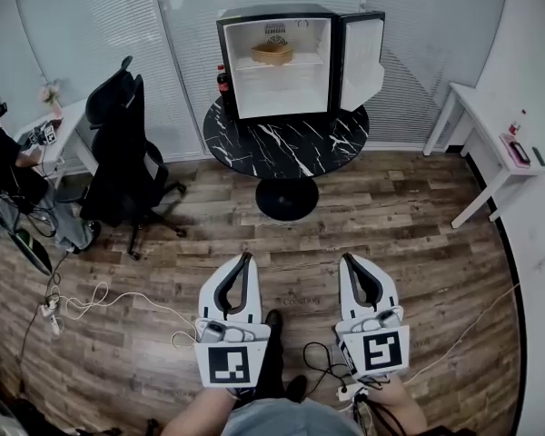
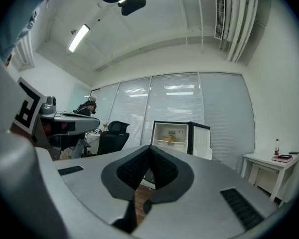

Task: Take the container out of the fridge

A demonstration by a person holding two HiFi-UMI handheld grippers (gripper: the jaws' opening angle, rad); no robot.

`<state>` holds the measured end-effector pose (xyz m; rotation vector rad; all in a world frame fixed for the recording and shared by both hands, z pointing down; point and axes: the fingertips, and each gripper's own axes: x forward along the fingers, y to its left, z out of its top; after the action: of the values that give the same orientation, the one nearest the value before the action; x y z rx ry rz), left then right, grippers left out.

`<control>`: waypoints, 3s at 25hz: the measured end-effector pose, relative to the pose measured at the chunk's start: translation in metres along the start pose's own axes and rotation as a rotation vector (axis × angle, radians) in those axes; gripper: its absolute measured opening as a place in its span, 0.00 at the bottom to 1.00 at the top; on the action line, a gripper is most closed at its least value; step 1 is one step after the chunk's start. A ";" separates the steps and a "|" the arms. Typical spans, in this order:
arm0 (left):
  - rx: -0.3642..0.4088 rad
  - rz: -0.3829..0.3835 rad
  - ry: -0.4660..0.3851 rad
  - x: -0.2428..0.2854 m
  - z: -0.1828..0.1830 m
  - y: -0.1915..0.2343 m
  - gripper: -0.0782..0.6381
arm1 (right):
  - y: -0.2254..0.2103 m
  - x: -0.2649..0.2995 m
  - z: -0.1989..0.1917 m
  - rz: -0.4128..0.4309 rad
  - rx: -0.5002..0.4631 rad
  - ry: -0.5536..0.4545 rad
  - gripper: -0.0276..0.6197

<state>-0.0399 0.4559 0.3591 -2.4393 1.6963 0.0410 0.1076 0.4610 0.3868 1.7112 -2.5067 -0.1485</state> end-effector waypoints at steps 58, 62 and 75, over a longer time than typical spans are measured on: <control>0.074 0.031 0.037 0.584 -0.090 0.183 0.13 | -0.241 0.577 -0.012 0.102 0.060 -0.033 0.07; 0.079 0.050 0.016 0.615 -0.085 0.190 0.13 | -0.258 0.606 -0.003 0.120 0.040 -0.058 0.07; 0.064 0.088 0.050 0.654 -0.104 0.219 0.13 | -0.262 0.657 -0.007 0.145 0.019 -0.063 0.07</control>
<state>-0.0216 -0.2417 0.3568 -2.3383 1.7958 -0.0624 0.1124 -0.2465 0.3769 1.5469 -2.6751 -0.1699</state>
